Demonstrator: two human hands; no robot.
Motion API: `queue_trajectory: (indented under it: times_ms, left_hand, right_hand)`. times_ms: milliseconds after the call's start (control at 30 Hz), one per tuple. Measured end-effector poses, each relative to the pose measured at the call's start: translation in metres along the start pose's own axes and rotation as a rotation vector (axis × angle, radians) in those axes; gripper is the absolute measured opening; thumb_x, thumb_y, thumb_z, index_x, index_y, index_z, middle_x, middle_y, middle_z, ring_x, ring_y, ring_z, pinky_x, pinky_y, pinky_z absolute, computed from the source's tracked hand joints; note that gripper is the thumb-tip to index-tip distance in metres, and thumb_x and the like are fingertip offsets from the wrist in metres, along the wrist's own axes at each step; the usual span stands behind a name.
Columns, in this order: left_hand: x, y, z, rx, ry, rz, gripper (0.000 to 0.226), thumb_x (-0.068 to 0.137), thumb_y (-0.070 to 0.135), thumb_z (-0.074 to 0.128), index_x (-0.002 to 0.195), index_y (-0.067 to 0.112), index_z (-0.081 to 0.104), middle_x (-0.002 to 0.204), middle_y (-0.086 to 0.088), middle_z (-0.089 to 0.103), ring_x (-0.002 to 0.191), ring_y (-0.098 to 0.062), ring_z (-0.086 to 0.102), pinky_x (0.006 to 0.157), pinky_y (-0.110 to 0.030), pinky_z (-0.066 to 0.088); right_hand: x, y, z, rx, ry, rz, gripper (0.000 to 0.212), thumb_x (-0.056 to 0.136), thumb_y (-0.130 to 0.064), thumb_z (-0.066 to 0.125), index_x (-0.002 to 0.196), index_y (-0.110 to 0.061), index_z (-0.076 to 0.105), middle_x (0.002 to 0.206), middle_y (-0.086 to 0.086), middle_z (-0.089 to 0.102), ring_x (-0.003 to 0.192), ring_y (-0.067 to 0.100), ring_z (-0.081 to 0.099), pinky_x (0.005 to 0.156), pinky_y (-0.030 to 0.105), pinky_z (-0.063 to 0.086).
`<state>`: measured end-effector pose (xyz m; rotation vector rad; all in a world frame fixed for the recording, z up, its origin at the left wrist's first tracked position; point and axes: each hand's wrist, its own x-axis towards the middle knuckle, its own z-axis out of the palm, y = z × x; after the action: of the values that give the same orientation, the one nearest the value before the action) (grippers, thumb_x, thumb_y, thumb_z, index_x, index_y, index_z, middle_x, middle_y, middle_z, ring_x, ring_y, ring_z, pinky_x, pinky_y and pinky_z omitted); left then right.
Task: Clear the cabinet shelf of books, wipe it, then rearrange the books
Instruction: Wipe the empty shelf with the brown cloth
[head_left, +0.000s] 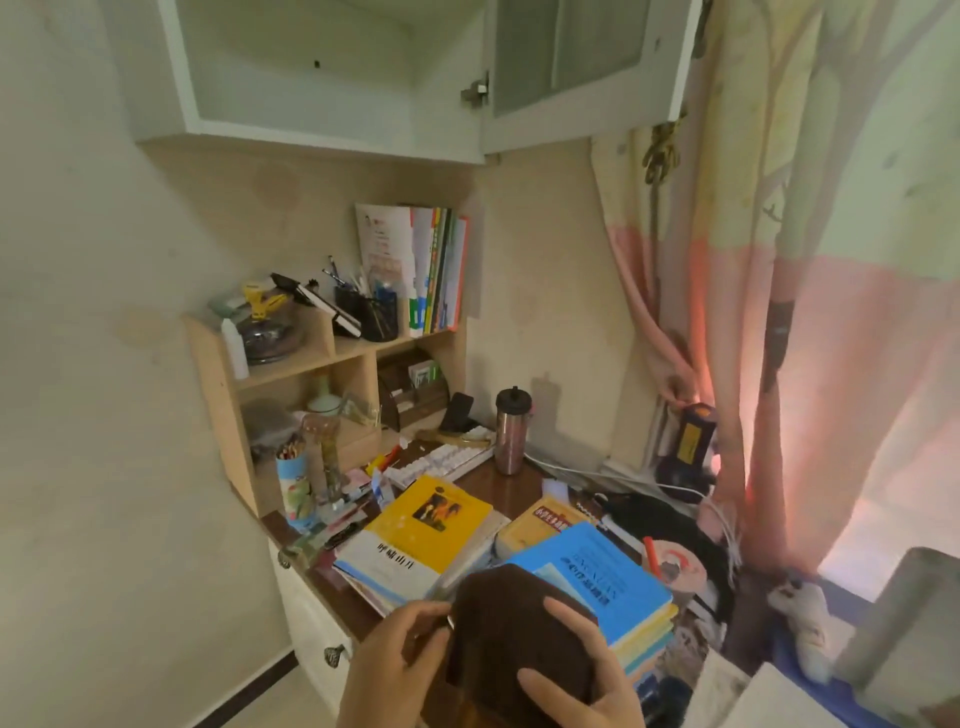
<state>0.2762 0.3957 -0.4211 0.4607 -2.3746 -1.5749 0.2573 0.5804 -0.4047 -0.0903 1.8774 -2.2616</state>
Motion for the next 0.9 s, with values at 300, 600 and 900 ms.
queue_trajectory:
  times_ms: [300,600,900]
  left_hand:
    - [0.093,0.01,0.008,-0.045,-0.072,0.049,0.009,0.088,0.025,0.064,0.095,0.031,0.067,0.097,0.021,0.064,0.096,0.002,0.058,0.081,-0.012,0.045]
    - [0.216,0.017,-0.028,-0.009,-0.171,0.115,0.014,0.09,0.024,0.062,0.096,0.036,0.066,0.099,0.024,0.064,0.09,0.016,0.055,0.073,-0.004,0.043]
    - [0.322,0.08,-0.076,0.094,-0.309,0.325,0.014,0.092,0.03,0.059,0.104,0.036,0.063,0.102,0.025,0.063,0.1,0.011,0.056,0.079,-0.003,0.042]
  right_hand:
    - [0.081,-0.009,0.017,-0.006,0.073,-0.003,0.053,0.069,0.001,0.08,0.106,-0.032,0.061,0.106,-0.023,0.048,0.089,-0.001,0.052,0.061,0.002,0.043]
    - [0.175,-0.031,0.08,0.091,0.194,0.005,0.055,0.064,0.015,0.076,0.107,-0.018,0.069,0.106,0.002,0.065,0.083,0.018,0.068,0.061,0.025,0.057]
    - [0.243,-0.102,0.14,0.238,0.347,-0.008,0.052,0.071,0.007,0.075,0.108,-0.029,0.068,0.115,0.007,0.057,0.092,0.035,0.066,0.061,0.039,0.059]
